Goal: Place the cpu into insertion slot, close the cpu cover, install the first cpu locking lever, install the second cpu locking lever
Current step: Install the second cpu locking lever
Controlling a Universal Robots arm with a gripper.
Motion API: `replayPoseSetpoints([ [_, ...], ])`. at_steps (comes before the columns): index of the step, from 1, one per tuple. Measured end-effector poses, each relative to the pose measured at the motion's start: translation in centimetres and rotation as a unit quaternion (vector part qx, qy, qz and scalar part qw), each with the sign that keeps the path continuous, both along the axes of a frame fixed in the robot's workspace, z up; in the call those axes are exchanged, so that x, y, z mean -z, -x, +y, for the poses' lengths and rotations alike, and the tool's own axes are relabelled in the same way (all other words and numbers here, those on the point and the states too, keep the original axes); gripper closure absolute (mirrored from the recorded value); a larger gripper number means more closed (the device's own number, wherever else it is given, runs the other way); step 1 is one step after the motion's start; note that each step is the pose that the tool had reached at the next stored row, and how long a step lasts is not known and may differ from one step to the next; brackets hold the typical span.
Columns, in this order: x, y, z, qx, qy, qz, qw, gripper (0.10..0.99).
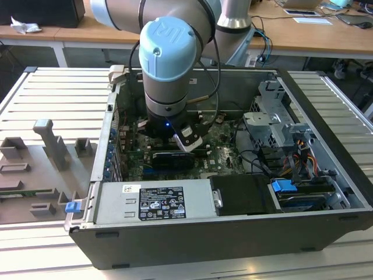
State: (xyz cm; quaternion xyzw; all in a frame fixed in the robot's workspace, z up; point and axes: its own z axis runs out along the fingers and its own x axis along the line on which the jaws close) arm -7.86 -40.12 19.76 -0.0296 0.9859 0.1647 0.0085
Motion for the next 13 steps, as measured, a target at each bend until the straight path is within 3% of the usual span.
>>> replayPoseSetpoints([
  [4,0.49,0.02,0.0,0.0,-0.001,0.0001,1.0,0.98],
  [7,-0.5,0.02,0.05,0.0,-0.0011,0.0,1.0,0.98],
  [13,-1.07,0.02,0.05,0.0,-0.0011,0.0,1.0,0.98],
])
